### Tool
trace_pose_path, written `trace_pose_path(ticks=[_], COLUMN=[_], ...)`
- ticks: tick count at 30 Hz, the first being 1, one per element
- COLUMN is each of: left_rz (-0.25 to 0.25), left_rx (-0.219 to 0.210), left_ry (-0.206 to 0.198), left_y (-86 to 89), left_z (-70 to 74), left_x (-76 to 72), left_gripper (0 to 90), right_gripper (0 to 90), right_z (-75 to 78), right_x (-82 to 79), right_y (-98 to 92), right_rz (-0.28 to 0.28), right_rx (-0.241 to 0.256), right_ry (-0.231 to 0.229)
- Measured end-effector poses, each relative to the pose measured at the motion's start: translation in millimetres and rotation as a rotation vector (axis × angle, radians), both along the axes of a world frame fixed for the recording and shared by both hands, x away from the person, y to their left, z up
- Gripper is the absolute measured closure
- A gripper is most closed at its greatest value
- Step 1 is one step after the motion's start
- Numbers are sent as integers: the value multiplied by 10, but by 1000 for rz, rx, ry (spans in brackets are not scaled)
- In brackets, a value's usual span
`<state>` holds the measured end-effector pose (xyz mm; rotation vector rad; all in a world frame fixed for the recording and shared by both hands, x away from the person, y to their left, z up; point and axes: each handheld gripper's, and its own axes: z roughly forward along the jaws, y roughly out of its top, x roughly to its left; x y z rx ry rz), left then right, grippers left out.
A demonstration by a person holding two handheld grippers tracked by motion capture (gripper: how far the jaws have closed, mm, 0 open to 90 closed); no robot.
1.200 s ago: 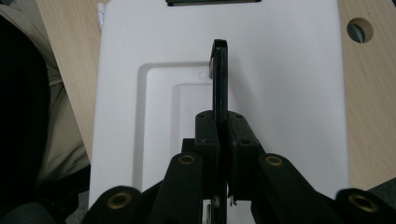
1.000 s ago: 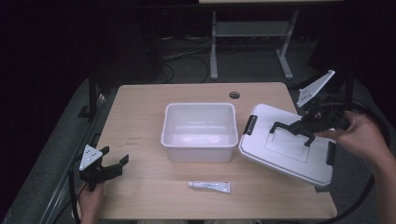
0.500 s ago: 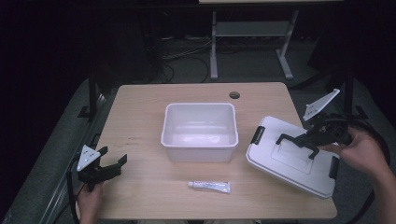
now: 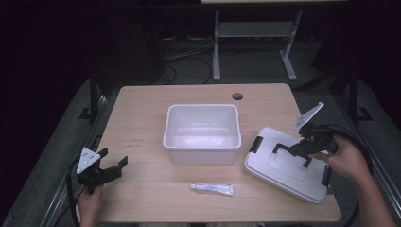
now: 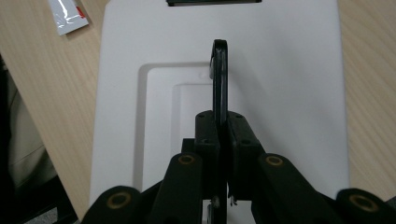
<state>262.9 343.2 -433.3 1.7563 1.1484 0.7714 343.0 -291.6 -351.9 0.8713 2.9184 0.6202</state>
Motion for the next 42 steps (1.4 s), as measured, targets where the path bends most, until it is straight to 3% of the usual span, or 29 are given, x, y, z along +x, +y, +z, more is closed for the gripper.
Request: trace_pose_path(ticks=[13,22,27,42], left_rz=[-2,-1,-1,-6], left_rx=[0,-2,-1,2], left_ry=[1,0,2,5], left_y=[-2,7,6,-12], left_z=[-1,-1,0,-5], left_x=[4,1,-1,-1], left_gripper=[161,161,161,161], right_gripper=[840,830,725,670], right_z=[-319,-418,-350,-18], right_x=[99,107,102,-76], right_y=[20,33,41,26], right_rz=[-25,-30,-44,-49], right_rx=[10,26,23,17], right_ry=[31,44,25,-48])
